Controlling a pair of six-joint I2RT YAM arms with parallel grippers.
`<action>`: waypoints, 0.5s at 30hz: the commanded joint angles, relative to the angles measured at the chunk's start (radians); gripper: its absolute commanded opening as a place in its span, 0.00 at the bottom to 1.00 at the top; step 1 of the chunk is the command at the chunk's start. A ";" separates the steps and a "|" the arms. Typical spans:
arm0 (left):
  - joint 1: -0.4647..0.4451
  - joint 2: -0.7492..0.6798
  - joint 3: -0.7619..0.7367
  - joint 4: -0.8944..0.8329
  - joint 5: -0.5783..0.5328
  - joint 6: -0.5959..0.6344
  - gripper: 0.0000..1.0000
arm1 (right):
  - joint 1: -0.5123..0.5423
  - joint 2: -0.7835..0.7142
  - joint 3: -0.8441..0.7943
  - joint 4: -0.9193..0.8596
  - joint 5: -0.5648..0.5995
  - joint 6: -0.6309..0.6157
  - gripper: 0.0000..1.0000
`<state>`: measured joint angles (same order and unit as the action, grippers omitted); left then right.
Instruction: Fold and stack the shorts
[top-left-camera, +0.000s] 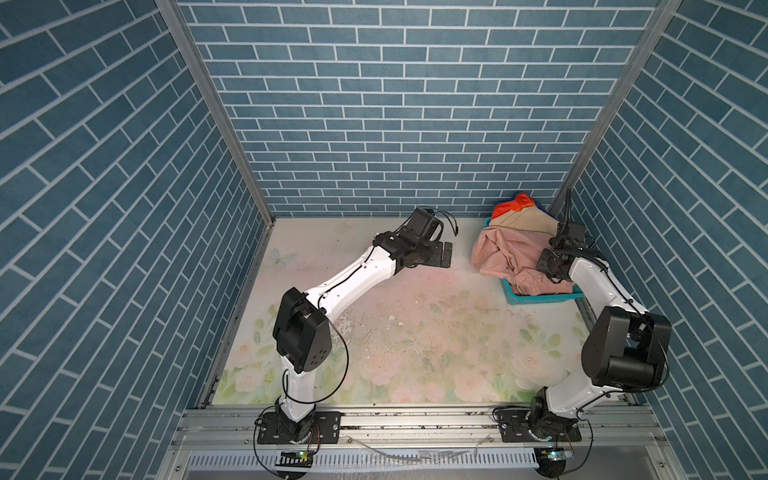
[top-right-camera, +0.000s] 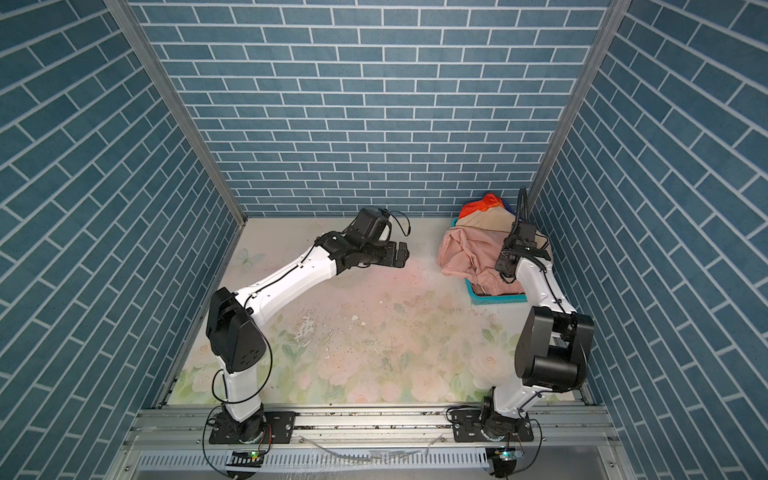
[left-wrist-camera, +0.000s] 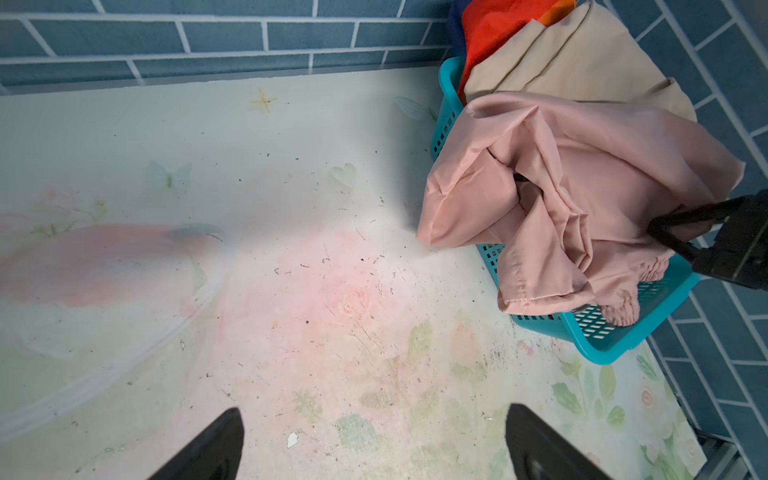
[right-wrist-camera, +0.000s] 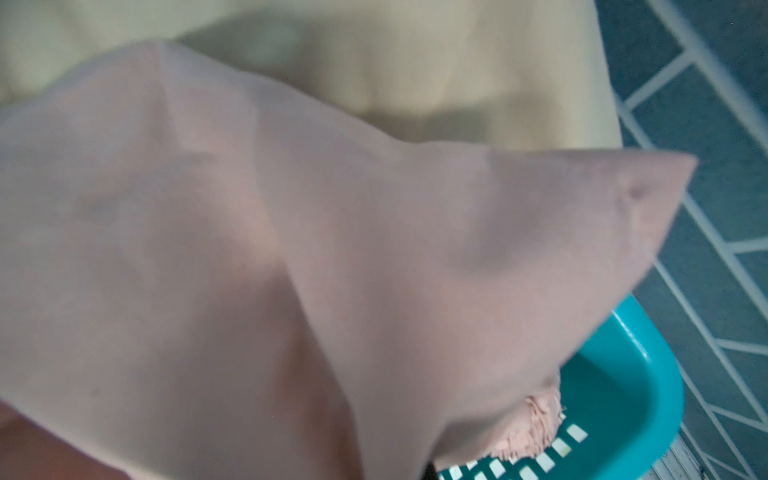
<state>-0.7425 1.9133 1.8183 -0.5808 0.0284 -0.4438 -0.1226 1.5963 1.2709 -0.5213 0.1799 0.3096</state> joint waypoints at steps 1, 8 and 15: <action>-0.005 -0.049 0.023 -0.051 -0.030 0.078 1.00 | 0.018 -0.104 0.067 -0.047 -0.019 0.009 0.00; 0.039 -0.084 0.094 -0.150 -0.064 0.128 1.00 | 0.182 -0.183 0.276 -0.135 -0.064 0.028 0.00; 0.276 -0.258 -0.022 -0.148 0.143 -0.073 1.00 | 0.564 -0.044 0.753 -0.174 -0.197 0.049 0.00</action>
<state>-0.5755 1.7573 1.8584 -0.7052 0.0917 -0.4129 0.3229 1.5047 1.8629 -0.6907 0.0818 0.3294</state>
